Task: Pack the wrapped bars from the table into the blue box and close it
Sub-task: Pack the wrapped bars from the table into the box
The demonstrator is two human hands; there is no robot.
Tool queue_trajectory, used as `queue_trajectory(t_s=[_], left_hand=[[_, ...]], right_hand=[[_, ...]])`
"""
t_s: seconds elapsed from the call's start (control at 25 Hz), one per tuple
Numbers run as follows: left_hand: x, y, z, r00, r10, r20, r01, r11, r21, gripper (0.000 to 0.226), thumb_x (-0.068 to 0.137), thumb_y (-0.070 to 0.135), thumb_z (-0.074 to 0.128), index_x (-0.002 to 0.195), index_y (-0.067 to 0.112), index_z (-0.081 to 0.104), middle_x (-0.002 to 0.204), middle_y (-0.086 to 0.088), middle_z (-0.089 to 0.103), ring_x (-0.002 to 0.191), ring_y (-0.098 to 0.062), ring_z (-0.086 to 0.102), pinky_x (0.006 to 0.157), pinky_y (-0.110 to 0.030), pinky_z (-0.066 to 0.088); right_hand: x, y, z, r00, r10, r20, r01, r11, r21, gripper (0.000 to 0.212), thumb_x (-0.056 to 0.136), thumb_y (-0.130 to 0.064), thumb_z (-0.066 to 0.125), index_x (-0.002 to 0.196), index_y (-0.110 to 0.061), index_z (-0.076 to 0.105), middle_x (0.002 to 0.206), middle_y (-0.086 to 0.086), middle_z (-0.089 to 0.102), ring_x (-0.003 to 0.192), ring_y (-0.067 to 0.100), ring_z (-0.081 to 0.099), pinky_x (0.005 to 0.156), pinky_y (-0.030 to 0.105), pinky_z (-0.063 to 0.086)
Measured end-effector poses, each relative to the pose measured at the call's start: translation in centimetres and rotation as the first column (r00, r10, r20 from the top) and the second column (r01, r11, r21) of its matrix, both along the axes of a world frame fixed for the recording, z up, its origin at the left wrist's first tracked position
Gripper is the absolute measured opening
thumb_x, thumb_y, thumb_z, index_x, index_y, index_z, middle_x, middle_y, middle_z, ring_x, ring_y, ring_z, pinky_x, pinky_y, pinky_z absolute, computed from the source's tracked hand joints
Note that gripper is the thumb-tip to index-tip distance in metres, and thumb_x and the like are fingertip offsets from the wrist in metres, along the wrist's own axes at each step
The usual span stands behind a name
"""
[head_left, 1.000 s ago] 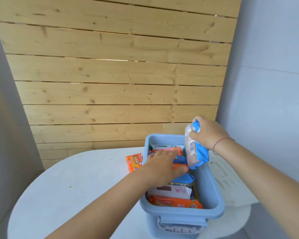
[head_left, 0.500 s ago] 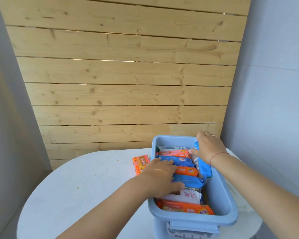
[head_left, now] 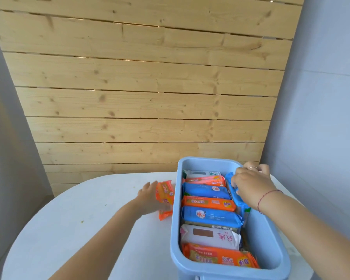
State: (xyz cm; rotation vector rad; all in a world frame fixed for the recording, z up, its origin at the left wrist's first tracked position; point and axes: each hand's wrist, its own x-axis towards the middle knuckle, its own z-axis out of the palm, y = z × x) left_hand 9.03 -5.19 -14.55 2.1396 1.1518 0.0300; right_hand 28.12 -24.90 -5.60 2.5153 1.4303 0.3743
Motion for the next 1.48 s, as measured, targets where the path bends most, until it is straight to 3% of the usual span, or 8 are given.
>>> queue_trajectory(t_s=[0.4, 0.6, 0.76, 0.96, 1.08, 1.24, 1.36, 1.48], left_hand=[[5.0, -1.6, -1.5, 0.96, 0.244, -0.138, -0.208, 0.95, 0.231, 0.053, 0.089, 0.035, 0.045, 0.138, 0.023, 0.032, 0.137, -0.015, 0.04, 0.128, -0.034, 0.037, 0.098, -0.043, 0.037], [1.1, -0.8, 0.5, 0.887, 0.431, 0.168, -0.434, 0.901, -0.019, 0.072, 0.075, 0.037, 0.062, 0.14, 0.02, 0.036, 0.13, -0.018, 0.048, 0.12, -0.037, 0.047, 0.096, -0.042, 0.044], [-2.5, -1.0, 7.6, 0.626, 0.522, 0.579, -0.435, 0.85, -0.297, 0.075, 0.075, 0.029, 0.07, 0.141, 0.023, 0.035, 0.13, -0.012, 0.053, 0.106, -0.032, 0.059, 0.089, -0.044, 0.052], [-1.6, -7.7, 16.1, 0.602, 0.274, 0.75, -0.058, 0.952, -0.302, 0.054, 0.079, 0.024, 0.072, 0.126, 0.02, 0.046, 0.113, -0.01, 0.063, 0.087, -0.023, 0.068, 0.078, -0.038, 0.059], [0.0, -13.2, 16.4, 0.731, 0.143, 0.667, 0.208, 0.884, -0.418, 0.045, 0.082, 0.024, 0.068, 0.123, 0.011, 0.054, 0.095, -0.008, 0.066, 0.063, -0.011, 0.066, 0.056, -0.024, 0.058], [1.0, -15.8, 14.4, 0.824, 0.044, 0.565, 0.317, 0.791, -0.523, 0.024, 0.092, 0.035, 0.055, 0.099, 0.014, 0.062, 0.086, -0.005, 0.065, 0.073, -0.016, 0.063, 0.069, -0.028, 0.058], [0.8, -15.8, 13.0, 0.892, -0.265, 0.367, 0.342, 0.926, -0.162, 0.016, 0.091, 0.042, 0.051, 0.1, 0.029, 0.054, 0.109, 0.002, 0.057, 0.094, -0.016, 0.056, 0.085, -0.029, 0.048], [-0.3, -15.2, 11.4, 0.788, -0.614, 0.037, 0.603, 0.783, 0.151, 0.052, 0.085, 0.047, 0.057, 0.134, 0.038, 0.042, 0.14, 0.011, 0.047, 0.126, -0.013, 0.046, 0.108, -0.032, 0.036]], right_hand=[[-1.4, -1.5, 1.3, 0.964, 0.077, -0.255, 0.059, 0.872, 0.486, 0.023, 0.09, -0.02, 0.049, 0.093, -0.036, 0.065, 0.111, -0.013, 0.062, 0.112, 0.016, 0.047, 0.082, 0.03, 0.019], [-3.3, -0.9, 1.5, 0.929, 0.208, -0.305, -0.064, 0.905, 0.421, 0.016, 0.089, -0.028, 0.053, 0.099, -0.035, 0.063, 0.115, -0.013, 0.058, 0.114, 0.015, 0.044, 0.078, 0.028, 0.016], [-5.0, -1.5, 3.6, 0.78, 0.385, -0.493, -0.06, 0.83, 0.554, 0.02, 0.088, -0.026, 0.057, 0.108, -0.027, 0.061, 0.114, -0.009, 0.055, 0.111, 0.012, 0.05, 0.099, 0.033, 0.039], [-8.0, -2.0, 8.6, 0.57, 0.553, -0.608, -0.015, 0.747, 0.665, 0.049, 0.082, -0.047, 0.059, 0.125, -0.025, 0.048, 0.111, -0.004, 0.062, 0.098, 0.017, 0.063, 0.087, 0.04, 0.053], [-7.9, -4.1, 10.1, 0.646, 0.426, -0.634, -0.046, 0.85, 0.524, 0.08, 0.07, -0.057, 0.066, 0.137, -0.032, 0.029, 0.101, -0.007, 0.061, 0.072, 0.001, 0.065, 0.061, 0.015, 0.05], [-7.7, -6.7, 9.2, 0.703, 0.205, -0.68, -0.032, 0.966, 0.258, 0.088, 0.074, -0.028, 0.068, 0.144, -0.034, 0.015, 0.081, -0.018, 0.049, 0.038, 0.01, 0.06, 0.037, 0.02, 0.047], [-7.2, -7.7, 8.3, 0.779, 0.06, -0.625, 0.049, 0.987, 0.155, 0.059, 0.073, -0.028, 0.064, 0.127, -0.02, 0.041, 0.089, -0.002, 0.061, 0.054, 0.023, 0.065, 0.043, 0.029, 0.052], [-7.4, -7.9, 7.5, 0.825, -0.052, -0.563, 0.131, 0.986, 0.101, 0.04, 0.071, -0.034, 0.064, 0.103, -0.013, 0.051, 0.096, 0.009, 0.065, 0.072, 0.026, 0.062, 0.054, 0.034, 0.049]])
